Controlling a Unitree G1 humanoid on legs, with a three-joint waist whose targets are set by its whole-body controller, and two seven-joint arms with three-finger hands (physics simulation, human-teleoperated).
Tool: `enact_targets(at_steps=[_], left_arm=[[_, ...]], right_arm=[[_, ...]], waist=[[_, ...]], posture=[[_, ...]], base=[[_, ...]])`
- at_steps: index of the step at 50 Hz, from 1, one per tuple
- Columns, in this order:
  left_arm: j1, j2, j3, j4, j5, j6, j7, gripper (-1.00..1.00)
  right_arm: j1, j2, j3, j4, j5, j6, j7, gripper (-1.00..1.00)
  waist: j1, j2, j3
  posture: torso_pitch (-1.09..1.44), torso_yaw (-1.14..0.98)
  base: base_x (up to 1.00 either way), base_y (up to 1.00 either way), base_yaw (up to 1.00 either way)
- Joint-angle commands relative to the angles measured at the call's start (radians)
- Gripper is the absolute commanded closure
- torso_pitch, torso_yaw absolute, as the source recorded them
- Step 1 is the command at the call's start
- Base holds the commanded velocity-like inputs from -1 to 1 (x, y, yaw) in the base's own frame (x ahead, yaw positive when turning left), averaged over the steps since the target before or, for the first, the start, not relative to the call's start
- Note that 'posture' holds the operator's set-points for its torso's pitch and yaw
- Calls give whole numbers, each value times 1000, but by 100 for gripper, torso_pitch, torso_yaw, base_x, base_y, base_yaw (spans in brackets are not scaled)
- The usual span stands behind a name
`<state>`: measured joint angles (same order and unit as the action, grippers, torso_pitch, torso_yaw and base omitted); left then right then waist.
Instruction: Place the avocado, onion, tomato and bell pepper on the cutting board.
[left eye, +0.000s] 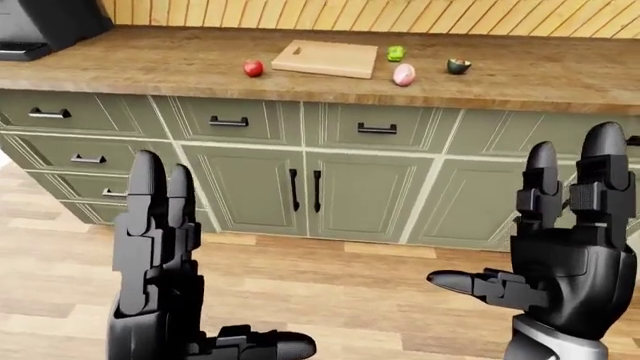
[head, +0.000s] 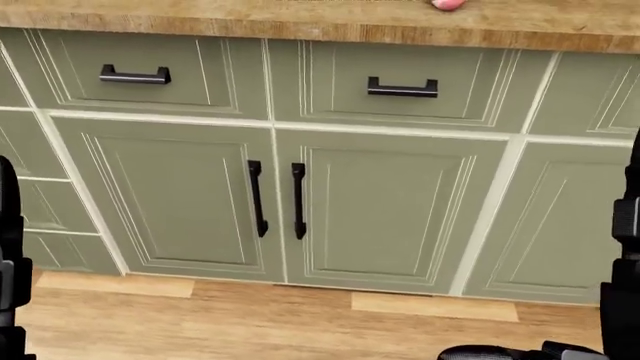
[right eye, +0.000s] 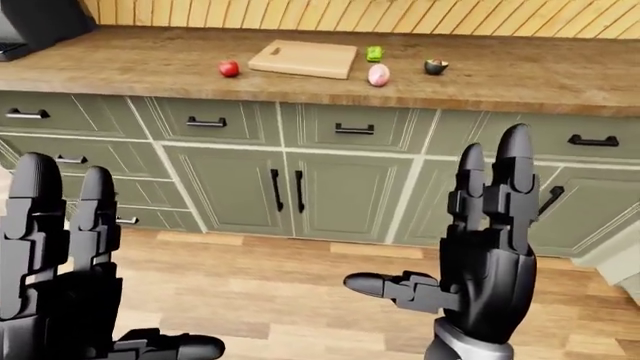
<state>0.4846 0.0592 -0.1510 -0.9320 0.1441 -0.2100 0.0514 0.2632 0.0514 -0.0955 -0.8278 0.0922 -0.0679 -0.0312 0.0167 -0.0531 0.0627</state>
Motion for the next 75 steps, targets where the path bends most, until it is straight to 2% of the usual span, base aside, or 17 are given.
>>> enact_targets(at_steps=[1, 3, 11, 15, 25, 30, 31, 34, 39, 44, 46, 53, 58, 60, 66, 71, 75], left_arm=[[-6, -1, -5, -27, 0, -21, -1, -100], [-5, -1, -7, -26, 1, -22, -1, -100], [-8, 1, -10, -27, 3, -19, 2, -100], [-9, 2, -9, -27, 0, -16, 2, -100], [-3, 2, -9, -24, 0, -27, -1, -100], [-1, 3, -14, -22, 7, -32, 0, -100], [-2, 4, -13, -21, 7, -31, 1, -100], [-2, 4, -14, -21, 7, -32, 3, -100], [-1, 6, -16, -21, 7, -33, 5, -100], [-2, 7, -18, -21, 9, -31, 7, -100], [-3, 7, -18, -22, 9, -29, 7, -100], [-4, 8, -15, -21, 3, -27, 5, -100], [-5, 7, -14, -18, 3, -29, 4, -100], [-4, 7, -13, -18, 3, -31, 3, -100], [-5, 6, -14, -14, 6, -33, 2, -100], [-5, 6, -19, -14, 10, -32, 4, -100], [-3, 8, -20, -15, 10, -33, 6, -100]], right_arm=[[-8, -4, -6, -25, 3, -21, -3, -100], [-9, -5, -7, -23, 5, -22, -2, -100], [-7, -5, -6, -23, -1, -31, -2, -100], [-5, -5, -2, -24, -6, -34, 0, -100], [-11, -3, -1, -10, -39, -45, -16, -100], [-10, -5, 0, -8, -40, -48, -17, -100], [-9, -5, 0, -8, -40, -49, -17, -100], [-7, -5, 1, -7, -42, -55, -16, -100], [-5, -5, 3, -2, -47, -62, -16, -100], [-5, -5, 4, -4, -46, -61, -17, -100], [-8, -6, 3, -3, -46, -59, -18, -100], [-11, -6, 5, 1, -48, -57, -19, -100], [-10, -6, 6, 0, -50, -58, -20, -100], [-8, -7, 10, 1, -53, -59, -20, -100], [-6, -7, 10, 3, -54, -60, -20, -100], [-5, -7, 10, 4, -57, -63, -21, -100], [-4, -7, 9, 4, -57, -65, -20, -100]], waist=[[-5, -23, -15], [-14, 1, 4], [-21, 49, 3], [-30, 128, -13], [4, 78, 0], [1, -14, -21], [-12, 26, -13], [-22, 9, -8], [-29, 47, 3], [-34, 131, -31], [-20, 124, 2], [5, 78, -6], [7, 0, -39], [-5, 2, -1], [-23, 37, -11], [-29, 125, -26], [-3, 113, -11]], posture=[[0, 0], [0, 0], [0, 0], [0, 0], [0, 0], [0, 0], [0, 0], [0, 0], [0, 0], [0, 0], [0, 0], [0, 0], [0, 0], [0, 0], [0, 0], [0, 0], [0, 0]], base=[[26, 0, 0], [26, 0, 0], [26, 0, 0], [29, 0, 0], [30, 0, 0], [30, 0, 0], [30, 0, 0], [30, 0, 0], [30, 0, 0], [30, 0, 0], [30, 0, 0], [30, 0, 0], [30, 0, 0], [30, 0, 0], [19, 0, 0], [15, 0, 0], [16, 0, 0]])
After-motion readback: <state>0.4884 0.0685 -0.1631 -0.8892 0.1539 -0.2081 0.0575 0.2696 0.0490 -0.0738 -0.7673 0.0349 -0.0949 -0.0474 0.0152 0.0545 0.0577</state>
